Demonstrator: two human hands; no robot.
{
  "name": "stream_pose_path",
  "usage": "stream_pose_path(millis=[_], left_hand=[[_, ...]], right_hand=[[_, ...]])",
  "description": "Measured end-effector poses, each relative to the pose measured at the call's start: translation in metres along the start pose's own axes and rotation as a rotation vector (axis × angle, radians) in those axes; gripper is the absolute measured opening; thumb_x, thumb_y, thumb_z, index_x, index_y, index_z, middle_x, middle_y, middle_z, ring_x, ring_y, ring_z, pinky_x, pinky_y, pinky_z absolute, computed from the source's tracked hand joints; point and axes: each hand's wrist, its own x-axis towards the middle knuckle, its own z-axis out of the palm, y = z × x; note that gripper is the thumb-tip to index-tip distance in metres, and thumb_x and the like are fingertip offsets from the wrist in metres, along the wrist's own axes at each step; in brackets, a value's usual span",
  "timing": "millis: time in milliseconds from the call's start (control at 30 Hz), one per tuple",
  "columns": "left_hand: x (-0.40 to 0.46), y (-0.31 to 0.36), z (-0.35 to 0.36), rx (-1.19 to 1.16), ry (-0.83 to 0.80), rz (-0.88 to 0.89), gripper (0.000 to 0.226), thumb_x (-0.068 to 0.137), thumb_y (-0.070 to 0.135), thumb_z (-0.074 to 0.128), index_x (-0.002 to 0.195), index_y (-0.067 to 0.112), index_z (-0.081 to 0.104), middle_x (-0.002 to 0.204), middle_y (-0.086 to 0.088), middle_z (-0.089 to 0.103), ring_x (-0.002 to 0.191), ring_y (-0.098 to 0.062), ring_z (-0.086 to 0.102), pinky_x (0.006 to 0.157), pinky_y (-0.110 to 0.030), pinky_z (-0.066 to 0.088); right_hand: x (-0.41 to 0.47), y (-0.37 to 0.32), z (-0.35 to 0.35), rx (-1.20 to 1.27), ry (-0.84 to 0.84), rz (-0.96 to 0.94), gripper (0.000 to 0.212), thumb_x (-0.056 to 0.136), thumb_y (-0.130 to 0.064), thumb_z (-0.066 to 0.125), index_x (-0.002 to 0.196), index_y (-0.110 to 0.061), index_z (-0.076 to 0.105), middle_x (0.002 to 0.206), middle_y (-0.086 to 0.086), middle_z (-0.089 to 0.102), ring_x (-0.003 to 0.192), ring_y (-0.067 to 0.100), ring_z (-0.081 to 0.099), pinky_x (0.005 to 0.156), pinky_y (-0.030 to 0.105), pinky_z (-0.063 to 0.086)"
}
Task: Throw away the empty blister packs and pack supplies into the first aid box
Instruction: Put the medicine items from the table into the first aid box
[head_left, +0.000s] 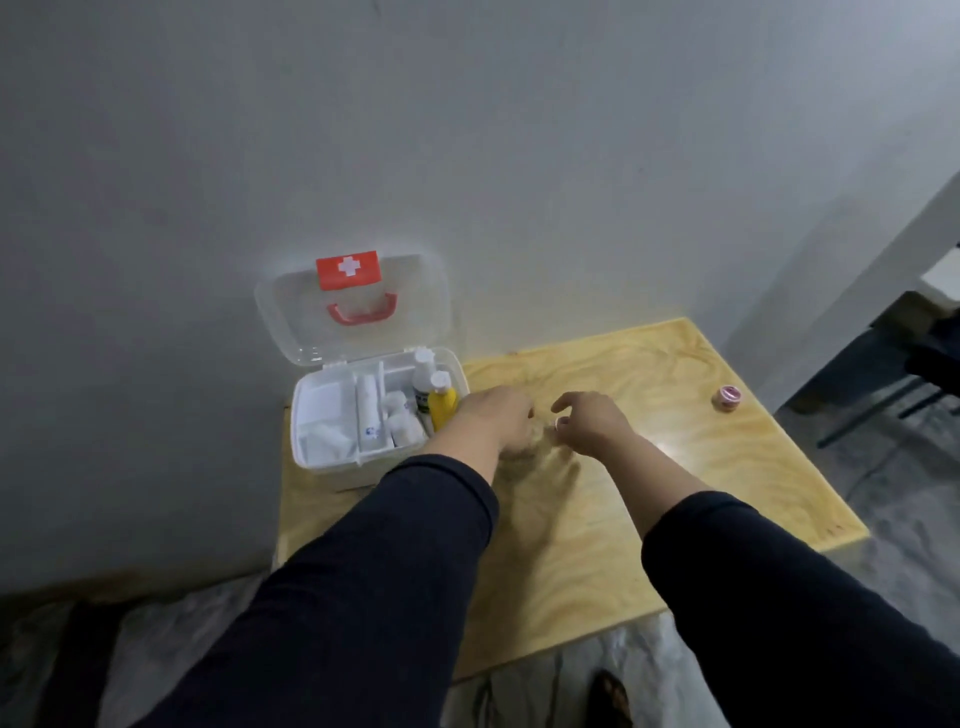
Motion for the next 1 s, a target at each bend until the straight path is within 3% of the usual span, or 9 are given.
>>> stream_pose_path(millis=[167, 300, 500, 633, 767, 1000], left_hand=[[0.021, 0.004, 0.020, 0.013, -0.070, -0.082, 0.035, 0.094, 0.026, 0.048, 0.124, 0.018, 0.064, 0.126, -0.006, 0.064, 0.117, -0.030, 0.059, 0.094, -0.041, 0.051], [0.035, 0.017, 0.025, 0.019, -0.101, -0.129, 0.036, 0.096, 0.026, 0.046, 0.126, 0.015, 0.064, 0.131, -0.008, 0.062, 0.119, -0.031, 0.058, 0.099, -0.042, 0.049], [0.068, 0.065, 0.026, -0.057, -0.168, -0.126, 0.042, 0.100, 0.022, 0.041, 0.140, 0.018, 0.052, 0.141, -0.005, 0.056, 0.122, -0.027, 0.057, 0.098, -0.038, 0.051], [0.095, 0.111, 0.032, -0.122, -0.216, -0.082, 0.045, 0.101, 0.022, 0.043, 0.145, 0.019, 0.044, 0.146, -0.005, 0.049, 0.128, -0.027, 0.052, 0.103, -0.039, 0.048], [0.117, 0.151, 0.036, -0.119, -0.220, -0.036, 0.044, 0.101, 0.024, 0.043, 0.145, 0.021, 0.044, 0.147, -0.003, 0.049, 0.129, -0.026, 0.052, 0.103, -0.037, 0.047], [0.136, 0.179, 0.045, -0.138, -0.203, -0.038, 0.043, 0.100, 0.029, 0.044, 0.143, 0.023, 0.047, 0.144, -0.002, 0.052, 0.126, -0.026, 0.053, 0.104, -0.039, 0.047]], right_hand=[[0.022, 0.023, 0.028, -0.136, -0.006, -0.169, 0.040, 0.094, -0.016, 0.043, 0.130, -0.025, 0.056, 0.131, 0.013, 0.053, 0.118, 0.035, 0.052, 0.101, 0.036, 0.045], [0.034, 0.040, 0.025, -0.187, 0.045, -0.239, 0.035, 0.094, -0.010, 0.044, 0.119, -0.020, 0.066, 0.119, 0.012, 0.056, 0.112, 0.033, 0.053, 0.091, 0.034, 0.048], [0.052, 0.095, -0.024, -0.033, 0.104, -0.102, 0.039, 0.089, -0.005, 0.045, 0.122, -0.018, 0.063, 0.121, 0.011, 0.060, 0.109, 0.031, 0.059, 0.086, 0.032, 0.049], [0.061, 0.154, -0.071, -0.068, 0.196, -0.008, 0.041, 0.089, -0.005, 0.043, 0.123, -0.021, 0.060, 0.120, 0.008, 0.064, 0.110, 0.028, 0.060, 0.078, 0.031, 0.046], [0.066, 0.203, -0.102, -0.084, 0.233, 0.083, 0.040, 0.087, -0.007, 0.046, 0.121, -0.022, 0.061, 0.118, 0.008, 0.066, 0.108, 0.030, 0.062, 0.079, 0.034, 0.051], [0.071, 0.231, -0.093, 0.033, 0.222, -0.021, 0.027, 0.093, -0.017, 0.051, 0.114, -0.016, 0.067, 0.114, 0.009, 0.066, 0.103, 0.029, 0.063, 0.084, 0.035, 0.052]])
